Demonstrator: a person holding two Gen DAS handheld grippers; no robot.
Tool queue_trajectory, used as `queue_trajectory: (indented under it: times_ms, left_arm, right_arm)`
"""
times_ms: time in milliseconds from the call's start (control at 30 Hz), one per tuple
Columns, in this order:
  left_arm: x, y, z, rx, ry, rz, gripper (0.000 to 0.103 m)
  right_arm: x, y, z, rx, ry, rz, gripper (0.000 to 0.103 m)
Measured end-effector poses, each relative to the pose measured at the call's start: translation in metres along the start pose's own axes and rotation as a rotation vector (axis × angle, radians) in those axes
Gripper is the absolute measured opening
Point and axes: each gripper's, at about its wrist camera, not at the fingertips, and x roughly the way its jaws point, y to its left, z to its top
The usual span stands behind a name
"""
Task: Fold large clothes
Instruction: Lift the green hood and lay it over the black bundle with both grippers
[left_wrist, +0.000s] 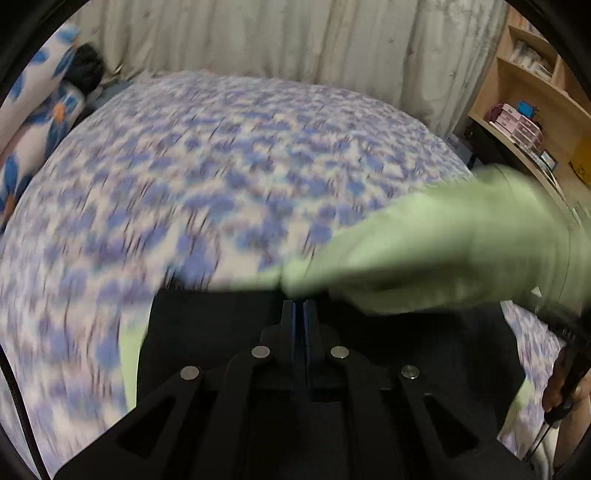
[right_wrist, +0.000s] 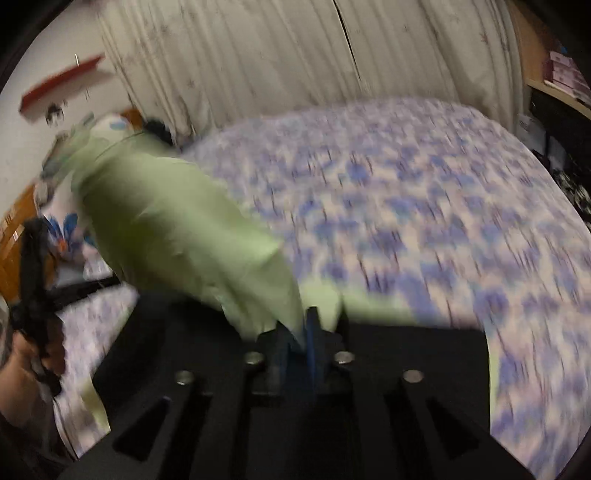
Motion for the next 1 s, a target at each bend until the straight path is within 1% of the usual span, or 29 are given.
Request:
queue_trajectory:
  times_ms: [33,67,100,167,233,300,400,467,533,600,667,700,733,767,800,833,1000]
  left_arm:
    - [-0.005,0.006,-0.015,-0.027,0.012,-0.014,0.002]
    - [-0.007,0.009,-0.025,-0.042,0.019,-0.020,0.002]
    - [-0.012,0.015,-0.043,-0.060,0.027,-0.019,0.002]
    - [-0.017,0.018,-0.066,-0.064,0.037,0.000,0.002]
    - [-0.020,0.021,-0.084,-0.072,0.054,-0.003,0.002]
    - [-0.025,0.019,-0.097,-0.069,0.057,0.006,0.003]
    - [-0.032,0.015,-0.107,-0.062,0.048,0.005,0.007]
    - [-0.035,0.012,-0.110,-0.069,0.048,-0.010,0.011]
    - [-0.036,0.008,-0.112,-0.071,0.051,-0.023,0.016]
    - [-0.037,0.004,-0.114,-0.073,0.049,-0.037,0.020]
    - [-0.036,0.000,-0.118,-0.077,0.048,-0.060,0.025]
    - [-0.036,-0.002,-0.119,-0.080,0.050,-0.071,0.029]
    - [-0.034,-0.004,-0.122,-0.087,0.054,-0.092,0.037]
    - [-0.033,-0.006,-0.124,-0.094,0.056,-0.106,0.043]
    - [-0.031,-0.007,-0.127,-0.102,0.055,-0.117,0.053]
    - [-0.029,-0.008,-0.129,-0.113,0.054,-0.128,0.058]
    - [-0.008,-0.013,-0.131,-0.183,0.081,-0.210,0.059]
  right_arm:
    - [-0.001,-0.002,-0.020,0.011,0.021,-0.001,0.024]
    - [-0.002,-0.004,-0.038,0.021,0.039,-0.011,0.024]
    - [-0.002,-0.006,-0.050,0.028,0.054,-0.025,0.024]
    - [-0.002,-0.009,-0.077,0.060,0.081,-0.036,0.024]
    - [-0.005,-0.013,-0.092,0.103,0.092,-0.028,0.024]
    - [-0.009,-0.016,-0.102,0.151,0.090,-0.001,0.024]
    - [-0.013,-0.014,-0.110,0.196,0.097,0.029,0.025]
    - [-0.019,-0.007,-0.118,0.201,0.094,0.040,0.031]
    - [-0.023,-0.002,-0.121,0.206,0.086,0.055,0.043]
    - [-0.024,0.002,-0.124,0.221,0.084,0.100,0.047]
    - [-0.022,0.004,-0.127,0.241,0.095,0.142,0.047]
    - [-0.019,0.005,-0.129,0.252,0.106,0.157,0.047]
    - [-0.016,0.007,-0.131,0.259,0.116,0.165,0.047]
    - [-0.013,0.009,-0.134,0.261,0.125,0.168,0.047]
    - [-0.009,0.011,-0.135,0.263,0.136,0.172,0.048]
    - [-0.006,0.013,-0.136,0.268,0.144,0.183,0.048]
    - [0.009,0.015,-0.132,0.319,0.153,0.248,0.048]
